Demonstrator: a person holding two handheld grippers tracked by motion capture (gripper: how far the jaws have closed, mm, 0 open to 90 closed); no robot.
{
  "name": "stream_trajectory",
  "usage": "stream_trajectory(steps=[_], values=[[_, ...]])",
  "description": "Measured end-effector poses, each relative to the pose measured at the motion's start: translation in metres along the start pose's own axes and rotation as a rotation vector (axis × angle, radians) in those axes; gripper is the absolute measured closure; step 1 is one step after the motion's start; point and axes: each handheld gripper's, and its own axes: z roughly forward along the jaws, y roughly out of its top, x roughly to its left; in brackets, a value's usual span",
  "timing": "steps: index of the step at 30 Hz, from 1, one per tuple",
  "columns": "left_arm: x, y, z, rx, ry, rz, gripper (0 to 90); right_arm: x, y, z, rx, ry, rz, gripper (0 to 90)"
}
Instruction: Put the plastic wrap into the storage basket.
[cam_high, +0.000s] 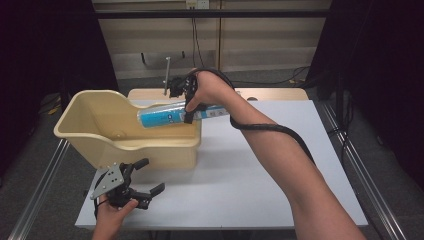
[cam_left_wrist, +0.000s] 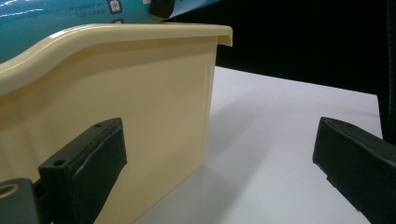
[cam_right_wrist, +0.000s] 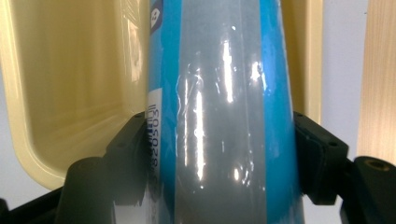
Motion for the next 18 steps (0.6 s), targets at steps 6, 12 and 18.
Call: stream_trajectory(steps=[6,12,18], values=[[0.000,0.000,0.001,0.001,-0.006,-0.006,2.7,-0.002,0.000,-0.011,-0.023,-0.001,0.015,28.1],[-0.001,0.000,0.001,0.005,-0.005,0.007,2.7,0.001,0.002,-0.029,-0.043,-0.017,0.014,25.8],[-0.002,0.000,0.000,0.007,-0.004,-0.002,2.7,0.005,0.006,-0.035,-0.106,-0.045,-0.014,24.6]])
